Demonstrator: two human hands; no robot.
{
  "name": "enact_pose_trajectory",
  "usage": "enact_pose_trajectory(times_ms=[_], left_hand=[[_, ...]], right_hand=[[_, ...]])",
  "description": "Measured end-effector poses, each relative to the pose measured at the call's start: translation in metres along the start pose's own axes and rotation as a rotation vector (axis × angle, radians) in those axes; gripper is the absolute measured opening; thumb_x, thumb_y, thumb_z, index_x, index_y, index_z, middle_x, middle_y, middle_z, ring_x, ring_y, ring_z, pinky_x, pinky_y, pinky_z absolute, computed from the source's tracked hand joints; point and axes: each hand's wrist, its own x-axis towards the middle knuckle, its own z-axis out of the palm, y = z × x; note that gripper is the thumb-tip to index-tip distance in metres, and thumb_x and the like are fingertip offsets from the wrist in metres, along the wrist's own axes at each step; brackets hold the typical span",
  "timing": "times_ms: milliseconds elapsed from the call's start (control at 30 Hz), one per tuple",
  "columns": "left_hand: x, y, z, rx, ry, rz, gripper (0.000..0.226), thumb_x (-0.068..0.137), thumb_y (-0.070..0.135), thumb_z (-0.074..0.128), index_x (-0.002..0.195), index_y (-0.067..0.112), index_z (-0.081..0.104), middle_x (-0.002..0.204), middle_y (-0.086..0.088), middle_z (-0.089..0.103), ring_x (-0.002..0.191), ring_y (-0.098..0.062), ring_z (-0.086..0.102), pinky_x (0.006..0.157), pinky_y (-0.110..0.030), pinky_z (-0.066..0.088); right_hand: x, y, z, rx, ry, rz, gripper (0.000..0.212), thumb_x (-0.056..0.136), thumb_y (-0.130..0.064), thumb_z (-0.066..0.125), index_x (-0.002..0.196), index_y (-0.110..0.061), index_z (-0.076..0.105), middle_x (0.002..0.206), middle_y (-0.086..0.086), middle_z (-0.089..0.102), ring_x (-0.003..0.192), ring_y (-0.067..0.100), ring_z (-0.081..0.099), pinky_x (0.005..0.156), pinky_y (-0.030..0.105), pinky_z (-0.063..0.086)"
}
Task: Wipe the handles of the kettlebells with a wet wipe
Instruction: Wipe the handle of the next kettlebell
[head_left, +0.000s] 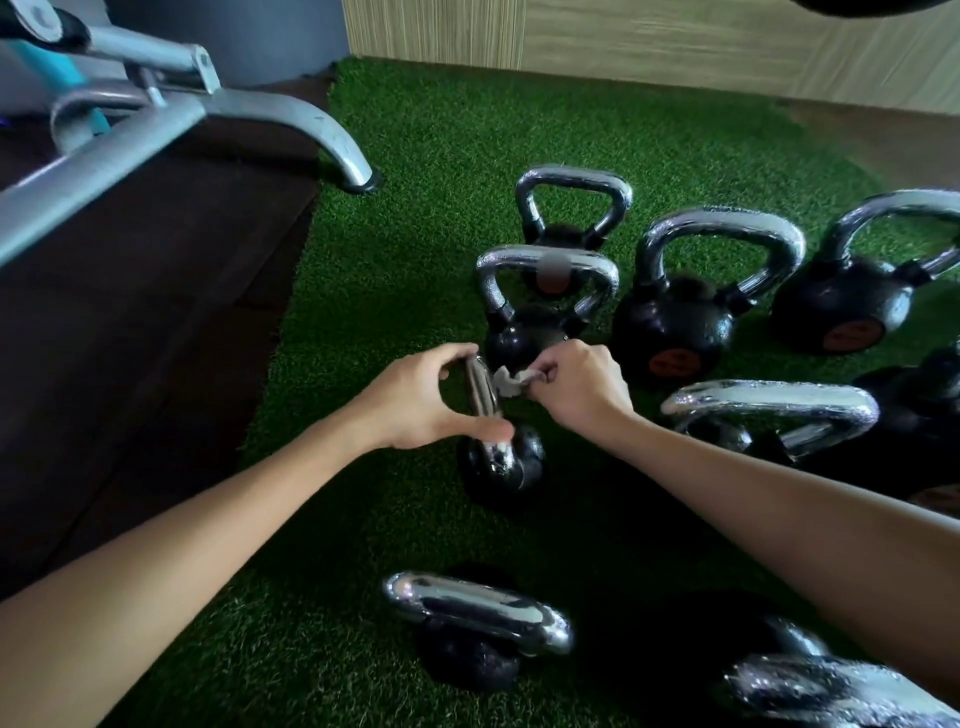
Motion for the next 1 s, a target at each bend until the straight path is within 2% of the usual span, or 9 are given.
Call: enact_pose_trajectory(times_ms=[200,267,367,433,533,633,733,833,1000], left_hand=[[0.001,-0.036,-0.012,-0.077,-0.036,0.042,0.130,0.043,0.088,0.076,0.156,0.042,0.032,0.157,0.016,0.042,0.141,-0.001,0.039,0.119,-0.043,0.037],[0.002,-0.043,-0.014,-0.080,-0.040,0.052,0.130,0.041,0.090,0.075,0.155,0.044,0.033,0.158,0.016,0.041,0.142,-0.001,0.039,0.119,-0.045,0.037],[0.004,-0.053,-0.017,-0.094,-0.047,0.048,0.129,0.043,0.090,0.076,0.155,0.044,0.034,0.154,0.017,0.046,0.138,0.002,0.042,0.118,-0.045,0.037],[0.004,-0.060,-0.019,-0.094,-0.052,0.052,0.125,0.046,0.086,0.077,0.156,0.044,0.033,0.154,0.019,0.045,0.137,0.004,0.043,0.118,-0.044,0.038],[0.004,-0.068,-0.019,-0.103,-0.054,0.081,0.121,0.053,0.081,0.079,0.157,0.042,0.031,0.155,0.022,0.043,0.138,0.005,0.042,0.116,-0.039,0.039],[0.004,-0.070,-0.017,-0.127,-0.043,0.093,0.125,0.049,0.086,0.075,0.157,0.041,0.031,0.157,0.020,0.042,0.140,0.001,0.040,0.111,-0.032,0.042],[0.007,-0.071,-0.017,-0.149,-0.036,0.081,0.128,0.046,0.089,0.074,0.157,0.040,0.032,0.155,0.019,0.045,0.138,0.002,0.042,0.109,-0.030,0.042],[0.007,-0.074,-0.017,-0.143,-0.043,0.081,0.126,0.048,0.085,0.078,0.157,0.038,0.034,0.148,0.022,0.051,0.131,0.006,0.047,0.104,-0.028,0.044],[0.003,-0.077,-0.020,-0.149,-0.055,0.060,0.129,0.044,0.087,0.076,0.156,0.040,0.033,0.153,0.021,0.046,0.131,0.006,0.046,0.103,-0.026,0.042]], right_hand=[[0.010,-0.018,0.024,0.109,-0.109,-0.091,0.019,0.085,-0.018,0.067,0.093,-0.027,0.082,0.070,-0.009,0.069,0.069,0.009,0.066,0.055,0.012,0.046],[0.010,-0.028,0.029,0.173,-0.168,-0.100,0.017,0.083,-0.020,0.066,0.088,-0.022,0.082,0.068,-0.002,0.072,0.068,0.011,0.067,0.050,0.014,0.043],[0.013,-0.027,0.027,0.334,-0.273,-0.015,0.013,0.087,-0.033,0.072,0.093,-0.029,0.083,0.077,-0.012,0.076,0.067,-0.006,0.064,0.052,0.010,0.045],[0.015,-0.020,0.029,0.423,-0.313,-0.015,0.014,0.087,-0.034,0.077,0.099,-0.028,0.082,0.090,-0.021,0.077,0.075,-0.017,0.063,0.065,0.004,0.047],[0.010,-0.019,0.040,0.355,-0.188,-0.102,0.019,0.085,-0.027,0.082,0.103,-0.023,0.081,0.097,-0.015,0.077,0.083,-0.010,0.067,0.070,0.001,0.048],[0.008,-0.028,0.053,0.331,-0.082,-0.142,0.013,0.088,-0.017,0.077,0.099,-0.022,0.082,0.089,-0.008,0.078,0.080,0.000,0.070,0.072,0.013,0.053],[0.012,-0.039,0.056,0.465,-0.034,-0.081,0.013,0.088,-0.015,0.078,0.099,-0.019,0.083,0.087,-0.011,0.077,0.076,-0.008,0.067,0.070,0.006,0.050],[0.011,-0.052,0.048,0.601,-0.067,-0.057,0.016,0.086,-0.015,0.080,0.101,-0.020,0.082,0.086,-0.012,0.077,0.077,-0.010,0.069,0.070,0.003,0.048],[-0.016,-0.053,0.029,0.555,-0.219,-0.149,0.020,0.082,-0.018,0.084,0.100,-0.027,0.082,0.087,-0.013,0.079,0.080,-0.007,0.071,0.072,0.007,0.051]])
